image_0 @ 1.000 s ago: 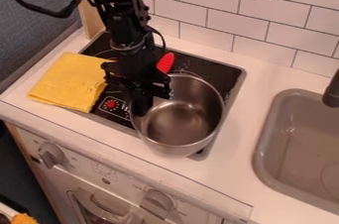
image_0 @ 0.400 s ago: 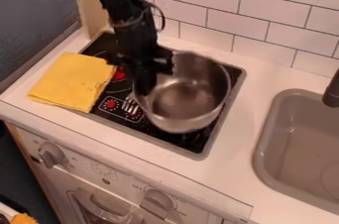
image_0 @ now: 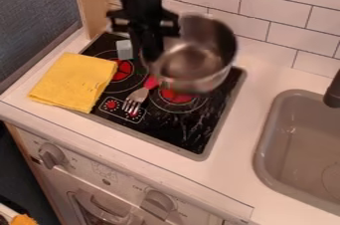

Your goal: Move silver pot to the top corner of the right side of the burner

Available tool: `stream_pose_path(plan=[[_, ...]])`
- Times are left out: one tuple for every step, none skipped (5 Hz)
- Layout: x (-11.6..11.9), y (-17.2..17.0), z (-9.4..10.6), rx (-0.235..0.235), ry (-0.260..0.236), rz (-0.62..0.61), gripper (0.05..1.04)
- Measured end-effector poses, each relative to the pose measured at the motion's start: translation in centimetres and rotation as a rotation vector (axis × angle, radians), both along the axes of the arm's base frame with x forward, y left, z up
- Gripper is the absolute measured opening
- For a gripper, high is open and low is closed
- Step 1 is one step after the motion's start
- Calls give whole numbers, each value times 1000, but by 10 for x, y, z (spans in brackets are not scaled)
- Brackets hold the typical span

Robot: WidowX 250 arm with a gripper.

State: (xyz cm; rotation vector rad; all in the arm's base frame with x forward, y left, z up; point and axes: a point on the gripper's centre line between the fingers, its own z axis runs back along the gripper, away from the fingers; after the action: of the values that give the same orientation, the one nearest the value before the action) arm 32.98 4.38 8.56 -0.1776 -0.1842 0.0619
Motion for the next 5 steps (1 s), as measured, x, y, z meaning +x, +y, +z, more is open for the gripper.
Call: stream_pose_path(plan=[[21, -5, -4, 19, 18, -13, 74], [37, -8, -14, 15, 38, -28, 74], [43, -10, -30, 20, 73, -38, 74], [53, -14, -42, 37, 85, -63, 74], [60, -17, -47, 17, 89, -73, 74]])
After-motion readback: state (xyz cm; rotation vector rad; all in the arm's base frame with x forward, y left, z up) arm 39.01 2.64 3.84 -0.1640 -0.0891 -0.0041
